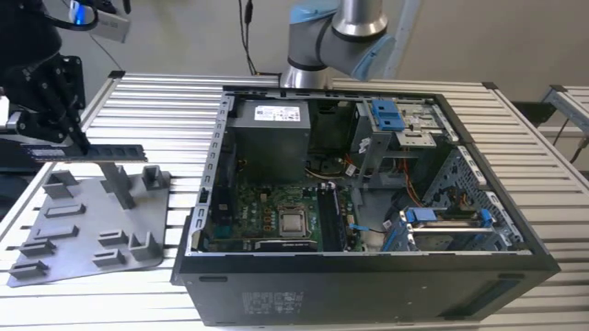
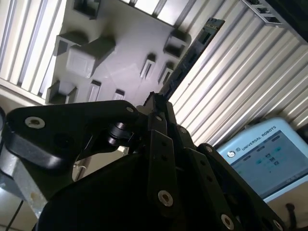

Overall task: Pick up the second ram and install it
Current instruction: 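Pick up the second ram and move it above second insertion slot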

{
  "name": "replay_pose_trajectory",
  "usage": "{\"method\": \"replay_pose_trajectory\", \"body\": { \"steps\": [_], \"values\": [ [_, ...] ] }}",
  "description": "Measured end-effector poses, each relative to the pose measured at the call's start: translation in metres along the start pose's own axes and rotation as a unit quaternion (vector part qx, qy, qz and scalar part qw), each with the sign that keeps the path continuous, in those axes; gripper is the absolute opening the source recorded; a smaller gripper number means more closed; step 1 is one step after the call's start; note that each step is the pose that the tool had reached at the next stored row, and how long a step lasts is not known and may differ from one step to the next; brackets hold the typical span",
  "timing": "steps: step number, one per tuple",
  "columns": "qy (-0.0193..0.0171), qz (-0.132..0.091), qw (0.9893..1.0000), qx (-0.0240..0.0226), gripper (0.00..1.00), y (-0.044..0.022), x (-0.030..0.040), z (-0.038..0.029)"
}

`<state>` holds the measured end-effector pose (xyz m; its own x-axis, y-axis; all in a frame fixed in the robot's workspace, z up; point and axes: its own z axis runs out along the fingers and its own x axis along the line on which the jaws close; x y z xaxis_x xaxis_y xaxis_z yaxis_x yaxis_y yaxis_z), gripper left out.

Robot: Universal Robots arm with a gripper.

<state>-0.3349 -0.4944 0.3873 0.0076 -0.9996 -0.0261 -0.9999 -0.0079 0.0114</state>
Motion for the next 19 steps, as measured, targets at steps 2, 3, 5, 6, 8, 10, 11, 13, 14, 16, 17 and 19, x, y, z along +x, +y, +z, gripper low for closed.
{"method": "replay_pose_trajectory", "body": {
  "steps": [2,3,5,6,8,10,11,13,14,16,17,19],
  "values": [
    [-0.0001,0.0,1.0,0.0,0.14,-0.0077,0.0001,-0.0001],
    [-0.0002,0.0,1.0,0.0,0.14,-0.0115,0.0001,-0.0002],
    [-0.0003,0.0,1.0,0.0,0.14,-0.0191,0.0001,-0.0003],
    [-0.0003,0.0,1.0,0.0,0.14,-0.0229,0.0002,-0.0003],
    [-0.0004,0.0,1.0,0.0,0.14,-0.031,0.0003,-0.0004],
    [-0.0005,0.0,1.0,0.0,0.14,-0.0391,0.0003,-0.0005],
    [-0.0006,0.0,1.0,0.0,0.14,-0.0429,0.0003,-0.0006],
    [-0.0007,0.0,1.0,0.0,0.14,-0.0511,0.0004,-0.0006],
    [-0.0008,0.0,1.0,0.0,0.14,-0.0554,0.0005,-0.0007],
    [-0.0009,0.0,1.0,0.0,0.14,-0.0635,0.0006,-0.0008],
    [-0.0009,0.0,1.0,0.0,0.14,-0.0677,0.0006,-0.0008],
    [-0.0011,0.0,1.0,0.0,0.14,-0.0755,0.0007,-0.0009]
  ]
}}
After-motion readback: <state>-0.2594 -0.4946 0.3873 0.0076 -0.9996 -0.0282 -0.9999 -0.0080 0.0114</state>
